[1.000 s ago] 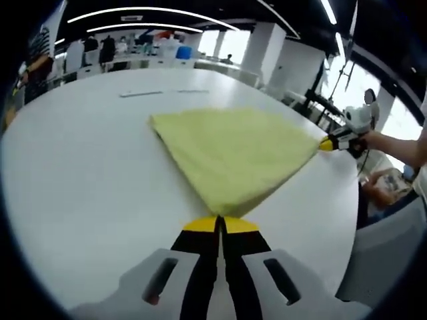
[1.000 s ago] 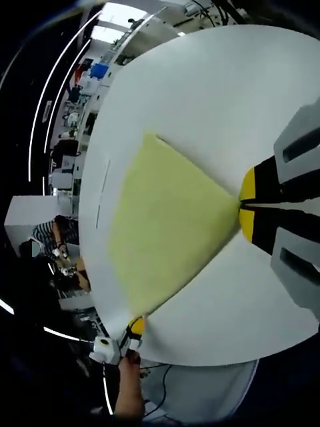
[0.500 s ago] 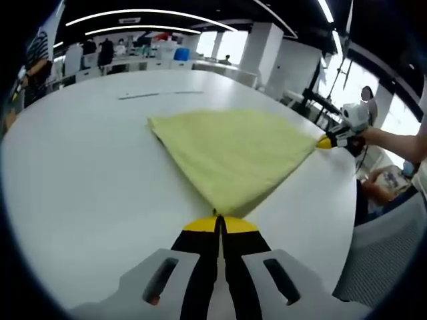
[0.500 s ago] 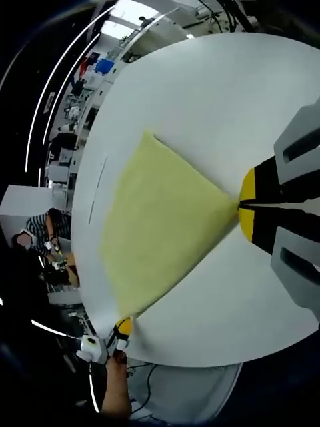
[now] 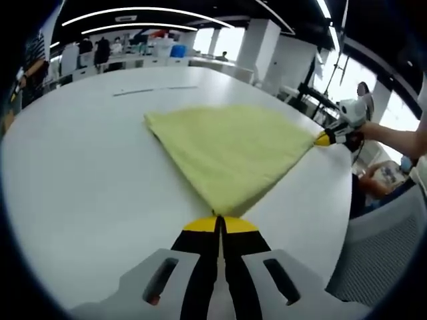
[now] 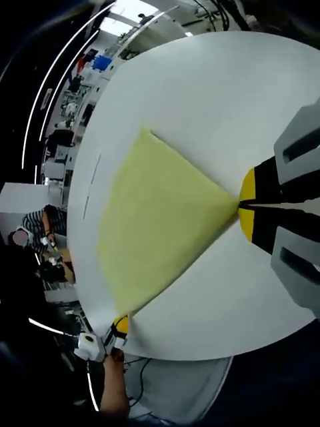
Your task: Fold the garment on the visible template until the final outline fits inside the template.
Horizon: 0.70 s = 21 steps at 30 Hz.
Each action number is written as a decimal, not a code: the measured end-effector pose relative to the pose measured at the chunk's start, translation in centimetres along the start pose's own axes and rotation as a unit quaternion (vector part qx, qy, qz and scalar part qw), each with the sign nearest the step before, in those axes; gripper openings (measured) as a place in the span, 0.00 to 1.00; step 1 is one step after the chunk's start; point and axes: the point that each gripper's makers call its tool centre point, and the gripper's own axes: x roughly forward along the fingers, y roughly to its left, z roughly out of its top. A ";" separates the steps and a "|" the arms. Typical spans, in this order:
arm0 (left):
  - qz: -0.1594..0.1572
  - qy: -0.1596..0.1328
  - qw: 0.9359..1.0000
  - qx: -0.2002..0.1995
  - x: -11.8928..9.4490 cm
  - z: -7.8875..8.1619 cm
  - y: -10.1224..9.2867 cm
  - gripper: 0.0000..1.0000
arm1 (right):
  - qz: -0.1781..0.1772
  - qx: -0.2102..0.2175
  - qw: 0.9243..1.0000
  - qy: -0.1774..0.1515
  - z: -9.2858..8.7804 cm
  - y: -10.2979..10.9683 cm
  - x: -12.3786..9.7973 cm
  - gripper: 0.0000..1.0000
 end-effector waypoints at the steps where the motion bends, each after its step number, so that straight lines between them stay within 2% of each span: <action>1: 0.000 0.001 1.000 0.001 0.0 -0.1 -0.1 0.00 | -0.002 -0.001 1.000 0.002 -0.2 0.0 -0.1 0.00; 10: 0.000 0.006 1.000 0.003 -0.5 -1.0 -0.8 0.00 | -0.001 -0.001 1.000 0.007 -0.9 0.7 -0.8 0.00; 21: 0.014 0.006 1.000 0.006 -0.6 -1.1 -0.7 0.00 | -0.005 0.002 1.000 0.007 -1.1 0.9 -0.8 0.00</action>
